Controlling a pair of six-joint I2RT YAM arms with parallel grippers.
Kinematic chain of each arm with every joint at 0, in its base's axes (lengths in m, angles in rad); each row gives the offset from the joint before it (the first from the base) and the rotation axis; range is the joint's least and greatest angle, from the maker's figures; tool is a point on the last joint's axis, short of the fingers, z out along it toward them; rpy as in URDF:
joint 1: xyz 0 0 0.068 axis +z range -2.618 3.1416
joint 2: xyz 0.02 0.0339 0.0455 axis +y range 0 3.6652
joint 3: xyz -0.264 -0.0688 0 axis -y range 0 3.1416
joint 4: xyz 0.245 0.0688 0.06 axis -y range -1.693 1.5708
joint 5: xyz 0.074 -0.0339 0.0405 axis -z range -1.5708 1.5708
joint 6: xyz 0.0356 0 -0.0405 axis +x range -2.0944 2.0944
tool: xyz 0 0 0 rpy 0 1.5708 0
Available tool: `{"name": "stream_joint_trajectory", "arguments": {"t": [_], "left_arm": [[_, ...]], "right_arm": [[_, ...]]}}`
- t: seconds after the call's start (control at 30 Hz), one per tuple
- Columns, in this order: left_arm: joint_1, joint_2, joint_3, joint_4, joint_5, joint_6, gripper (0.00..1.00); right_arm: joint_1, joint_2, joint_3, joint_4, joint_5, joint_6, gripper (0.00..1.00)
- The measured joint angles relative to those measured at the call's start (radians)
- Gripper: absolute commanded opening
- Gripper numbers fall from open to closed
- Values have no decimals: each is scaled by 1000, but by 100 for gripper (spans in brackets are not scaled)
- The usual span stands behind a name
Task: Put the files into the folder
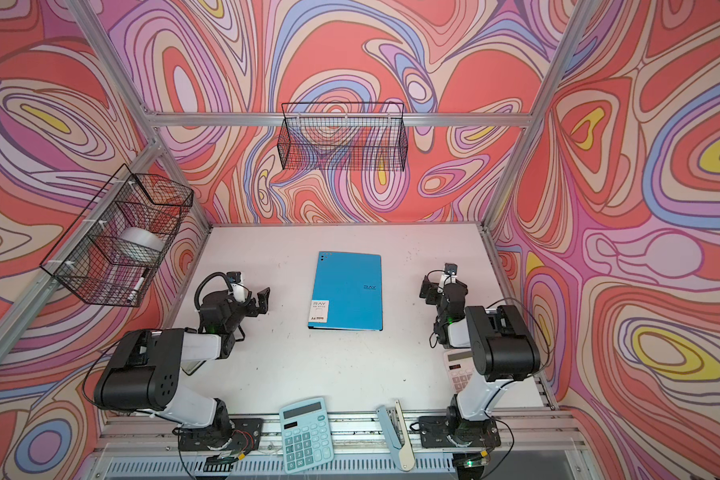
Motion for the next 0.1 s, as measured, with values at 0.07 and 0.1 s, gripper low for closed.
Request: {"name": "stream_joint_trajectory", "arguments": {"t": [0.07,0.1], "left_arm": [[0,0,0,0,-1,0,100],[0,0,0,0,-1,0,100]], "right_arm": [[0,0,0,0,0,0,98],[0,0,0,0,0,0,99]]}}
